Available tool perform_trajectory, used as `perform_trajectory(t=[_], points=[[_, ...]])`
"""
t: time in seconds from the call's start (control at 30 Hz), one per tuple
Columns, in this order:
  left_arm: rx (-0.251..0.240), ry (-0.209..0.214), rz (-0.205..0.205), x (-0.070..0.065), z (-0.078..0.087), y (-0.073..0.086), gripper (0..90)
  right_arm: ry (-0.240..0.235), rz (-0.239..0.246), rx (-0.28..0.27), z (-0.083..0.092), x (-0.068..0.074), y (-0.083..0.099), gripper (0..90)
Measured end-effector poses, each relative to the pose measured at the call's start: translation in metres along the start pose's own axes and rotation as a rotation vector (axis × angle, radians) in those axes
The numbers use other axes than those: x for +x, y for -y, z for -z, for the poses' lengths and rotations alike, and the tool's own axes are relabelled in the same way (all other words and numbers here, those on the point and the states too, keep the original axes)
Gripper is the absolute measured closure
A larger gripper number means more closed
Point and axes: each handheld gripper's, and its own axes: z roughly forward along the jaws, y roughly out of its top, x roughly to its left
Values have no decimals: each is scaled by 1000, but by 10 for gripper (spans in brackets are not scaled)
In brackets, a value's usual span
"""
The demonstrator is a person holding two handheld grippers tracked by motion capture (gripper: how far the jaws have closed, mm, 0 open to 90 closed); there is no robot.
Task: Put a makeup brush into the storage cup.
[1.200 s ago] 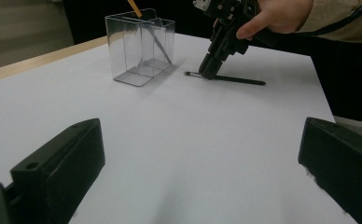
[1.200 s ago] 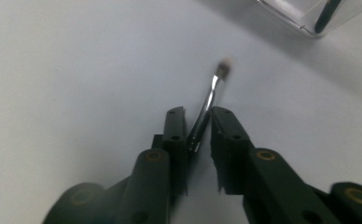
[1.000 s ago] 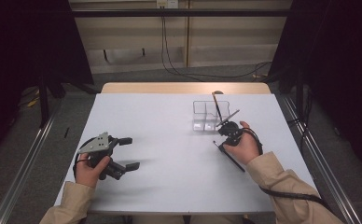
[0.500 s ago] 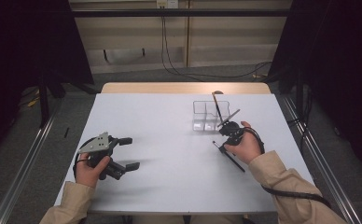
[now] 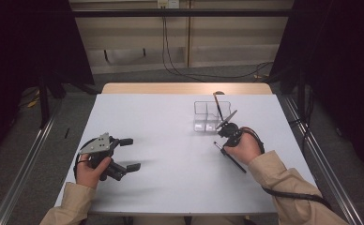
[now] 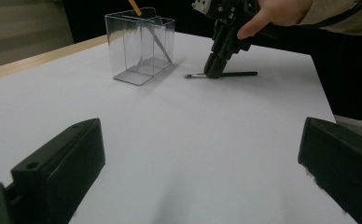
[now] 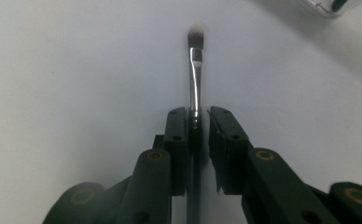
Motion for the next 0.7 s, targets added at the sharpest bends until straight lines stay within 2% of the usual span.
perform_trajectory(t=[0.23, 0.37, 0.63, 0.7], points=[[-2, -2, 4, 0, 0, 0, 5, -1, 1, -2, 0, 0, 0, 803], [1, -4, 2, 0, 0, 0, 5, -15, -51, -23, 0, -2, 3, 837], [1, -7, 1, 0, 1, 0, 5, 2, -37, -41, 0, -1, 5, 846], [0, -8, 1, 0, 1, 0, 5, -6, -32, -46, 0, -2, 5, 846]])
